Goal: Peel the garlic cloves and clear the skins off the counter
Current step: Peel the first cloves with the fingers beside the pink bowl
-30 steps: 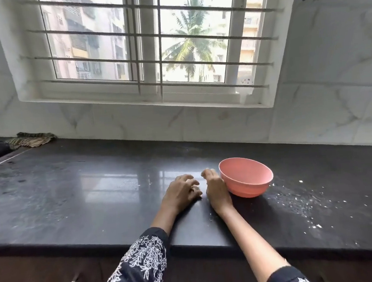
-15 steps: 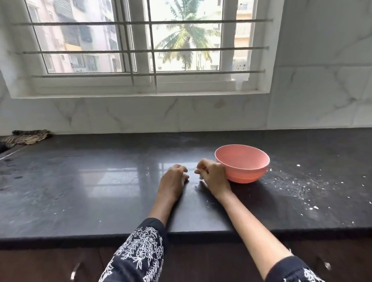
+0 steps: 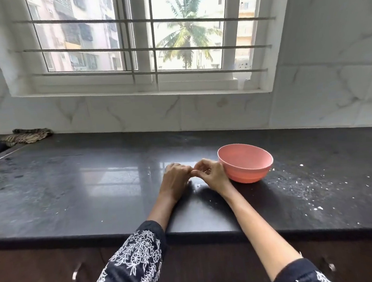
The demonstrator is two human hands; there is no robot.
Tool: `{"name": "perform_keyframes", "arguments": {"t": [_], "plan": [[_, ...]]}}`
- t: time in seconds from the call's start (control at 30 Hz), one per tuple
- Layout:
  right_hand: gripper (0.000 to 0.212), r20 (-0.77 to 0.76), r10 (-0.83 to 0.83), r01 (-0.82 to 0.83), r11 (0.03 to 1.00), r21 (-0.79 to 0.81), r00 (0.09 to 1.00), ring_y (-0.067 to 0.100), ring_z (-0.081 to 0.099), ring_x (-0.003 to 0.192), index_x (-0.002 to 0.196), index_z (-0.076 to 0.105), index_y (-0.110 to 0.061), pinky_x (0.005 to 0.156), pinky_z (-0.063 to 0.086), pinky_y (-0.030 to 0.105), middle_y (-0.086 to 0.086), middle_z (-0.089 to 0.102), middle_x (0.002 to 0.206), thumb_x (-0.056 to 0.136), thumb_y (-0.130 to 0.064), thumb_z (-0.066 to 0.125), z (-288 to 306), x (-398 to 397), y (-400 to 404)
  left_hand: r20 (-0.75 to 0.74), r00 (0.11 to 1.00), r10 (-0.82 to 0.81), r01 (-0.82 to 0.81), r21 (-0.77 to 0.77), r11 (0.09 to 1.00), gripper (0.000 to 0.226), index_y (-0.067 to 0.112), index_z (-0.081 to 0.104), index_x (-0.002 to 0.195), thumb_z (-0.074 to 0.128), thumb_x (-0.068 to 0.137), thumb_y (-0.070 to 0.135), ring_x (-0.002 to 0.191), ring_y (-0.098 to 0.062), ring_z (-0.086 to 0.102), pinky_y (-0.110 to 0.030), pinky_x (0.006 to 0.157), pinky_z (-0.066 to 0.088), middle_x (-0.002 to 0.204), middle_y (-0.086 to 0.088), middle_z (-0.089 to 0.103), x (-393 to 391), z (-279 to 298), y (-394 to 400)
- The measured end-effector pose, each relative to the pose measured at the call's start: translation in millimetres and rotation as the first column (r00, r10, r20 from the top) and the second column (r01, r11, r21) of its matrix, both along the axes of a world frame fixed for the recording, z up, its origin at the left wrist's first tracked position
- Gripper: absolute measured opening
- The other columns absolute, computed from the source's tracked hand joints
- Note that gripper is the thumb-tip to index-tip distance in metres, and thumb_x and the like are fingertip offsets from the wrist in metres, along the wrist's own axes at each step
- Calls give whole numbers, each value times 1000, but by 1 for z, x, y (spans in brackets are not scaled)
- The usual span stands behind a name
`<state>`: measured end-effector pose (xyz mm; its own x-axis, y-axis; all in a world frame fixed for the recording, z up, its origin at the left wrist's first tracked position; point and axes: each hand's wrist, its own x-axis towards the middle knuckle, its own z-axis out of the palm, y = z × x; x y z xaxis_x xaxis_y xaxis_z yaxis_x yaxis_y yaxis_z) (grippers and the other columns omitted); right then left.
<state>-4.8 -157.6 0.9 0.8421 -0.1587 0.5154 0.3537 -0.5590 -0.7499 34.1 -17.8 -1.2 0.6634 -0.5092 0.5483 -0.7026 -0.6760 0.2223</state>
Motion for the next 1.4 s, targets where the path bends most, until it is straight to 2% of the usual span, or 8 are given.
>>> {"name": "perform_keyframes", "arguments": {"t": [0.37, 0.57, 0.73, 0.97, 1.07, 1.2, 1.3, 1.4], "plan": [[5, -27, -176, 162, 950, -266, 984, 23, 65, 77, 76, 69, 1, 71, 44, 27, 13, 71, 81, 77, 3, 64, 0, -4, 5, -27, 999, 44, -49, -231, 972, 16, 6, 65, 99, 55, 87, 4, 97, -32, 56, -35, 79, 38, 96, -13, 68, -3, -3, 0], [17, 40, -255, 256, 921, -295, 966, 28, 64, 75, 71, 65, 0, 69, 50, 34, 14, 69, 77, 73, 11, 52, 21, 4, 9, -130, 988, 89, -146, -555, 819, 17, 3, 68, 92, 52, 92, 9, 82, -33, 62, -38, 71, 47, 84, -16, 69, 4, 0, 6], [20, -187, -229, 115, 870, -479, 955, 29, 63, 82, 74, 69, -2, 71, 44, 27, 15, 70, 83, 71, 8, 51, 13, 8, 16, -295, 949, 109, -297, -725, 621, 18, -1, 69, 97, 53, 90, 4, 85, -29, 65, -26, 73, 45, 91, -17, 71, 6, 1, 13], [23, -187, -244, 138, 884, -446, 952, 24, 63, 81, 77, 72, -1, 67, 39, 23, 15, 71, 83, 71, 8, 53, 15, 8, 26, -297, 955, -16, -227, -762, 606, 16, 2, 69, 96, 57, 86, -1, 81, -17, 63, -21, 74, 47, 90, -12, 71, 8, 2, 12], [10, -223, -140, 139, 990, -20, 965, 6, 59, 53, 78, 72, 2, 57, 42, 22, 13, 69, 71, 73, 7, 65, 18, 8, 24, -311, 938, -154, -148, -759, 634, 22, 2, 68, 96, 56, 82, -9, 80, -13, 65, -10, 71, 48, 91, -11, 71, 4, 1, 10], [5, -116, 126, -13, 730, 684, 985, 5, 51, 48, 82, 68, -1, 49, 41, 14, 1, 65, 59, 82, 3, 64, 12, 1, 29, -334, 849, -409, -42, -815, 579, 20, 11, 69, 100, 67, 83, 2, 67, 5, 64, -11, 59, 50, 87, -4, 69, -6, 1, -1], [11, -17, 257, -122, 516, 848, 966, 7, 55, 51, 85, 65, 1, 50, 44, 14, 4, 65, 62, 86, 5, 55, 8, 1, 27, -298, 831, -469, -31, -867, 497, 23, 15, 68, 100, 67, 82, 1, 67, 4, 65, -15, 58, 51, 88, -5, 70, -4, 3, -10], [11, 32, 233, -146, 490, 859, 972, 9, 53, 50, 79, 61, -3, 49, 42, 15, 4, 63, 60, 85, 4, 57, 16, 7, 20, -297, 811, -504, -62, -900, 431, 20, 3, 69, 102, 66, 82, 0, 62, 2, 63, -11, 51, 45, 88, -9, 70, -3, 11, -18]]}}
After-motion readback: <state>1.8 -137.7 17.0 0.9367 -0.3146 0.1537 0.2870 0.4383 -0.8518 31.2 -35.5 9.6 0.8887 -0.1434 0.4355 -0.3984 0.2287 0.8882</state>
